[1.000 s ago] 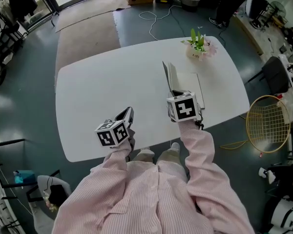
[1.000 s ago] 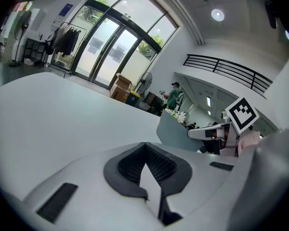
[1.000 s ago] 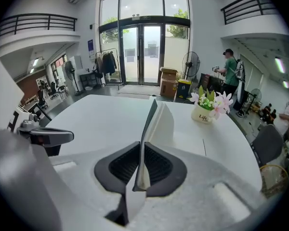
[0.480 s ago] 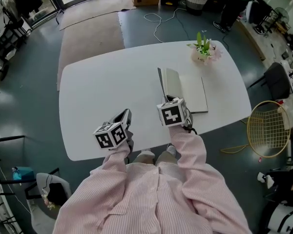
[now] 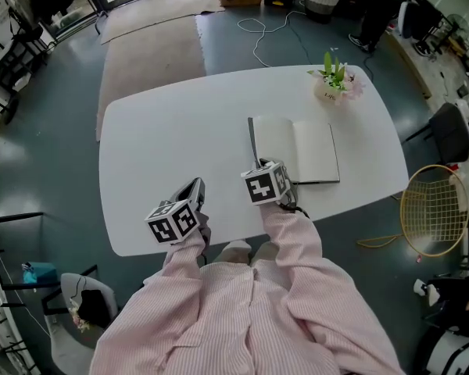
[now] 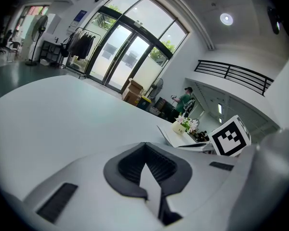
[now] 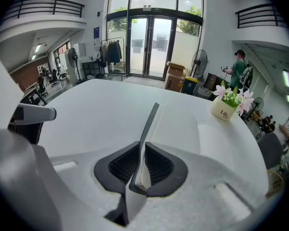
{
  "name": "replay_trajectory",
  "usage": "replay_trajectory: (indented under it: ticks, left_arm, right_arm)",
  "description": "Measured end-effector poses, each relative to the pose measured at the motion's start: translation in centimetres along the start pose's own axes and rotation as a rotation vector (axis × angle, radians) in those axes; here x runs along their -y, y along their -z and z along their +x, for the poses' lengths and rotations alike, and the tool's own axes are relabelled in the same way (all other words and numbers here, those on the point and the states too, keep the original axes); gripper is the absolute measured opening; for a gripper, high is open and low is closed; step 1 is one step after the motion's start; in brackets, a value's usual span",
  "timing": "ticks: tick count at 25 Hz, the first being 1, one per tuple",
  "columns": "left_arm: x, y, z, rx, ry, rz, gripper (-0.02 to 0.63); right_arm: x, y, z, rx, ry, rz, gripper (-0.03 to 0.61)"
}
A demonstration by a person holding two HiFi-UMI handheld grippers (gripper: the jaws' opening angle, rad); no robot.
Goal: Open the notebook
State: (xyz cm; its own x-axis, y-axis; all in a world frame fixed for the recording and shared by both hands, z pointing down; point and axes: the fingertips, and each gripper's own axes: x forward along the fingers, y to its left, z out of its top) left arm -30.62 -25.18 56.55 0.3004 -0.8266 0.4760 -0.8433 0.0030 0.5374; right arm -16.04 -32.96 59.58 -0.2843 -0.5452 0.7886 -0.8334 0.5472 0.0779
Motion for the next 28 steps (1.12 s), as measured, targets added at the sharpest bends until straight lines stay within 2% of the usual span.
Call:
replay_trajectory:
  ticks: [5, 13, 18, 22, 28]
  left_arm:
    - [-1.2, -0.4, -0.3, 0.016, -0.011, -0.036, -0.002]
    - [-2.3, -1.0, -0.8, 0.027, -0.026, -0.045, -0.002]
    - [-2.2, -1.0, -0.6, 0.024, -0.032, -0.043, -0.002]
    - [-1.5, -0.9, -0.4, 0.024, -0.031, -0.043, -0.002]
    - [0.3, -0.6, 0.1, 0.028, -0.012, -0.023, -0.002]
  right_arm:
    - [-0.7, 0.2, 1.5, -0.009, -0.01, 0.001, 0.037]
    - [-2.1, 0.4, 2.7, -0.02, -0.032, 0.039, 0.044]
    - [-2.5, 0.7, 3.2, 0.005, -0.099, 0.098, 0.048]
    - [-2.1, 1.7, 3.4, 0.004, -0.148, 0.205, 0.048]
    - [-1.5, 1.1, 2.2, 0.089, -0.226, 0.207, 0.046]
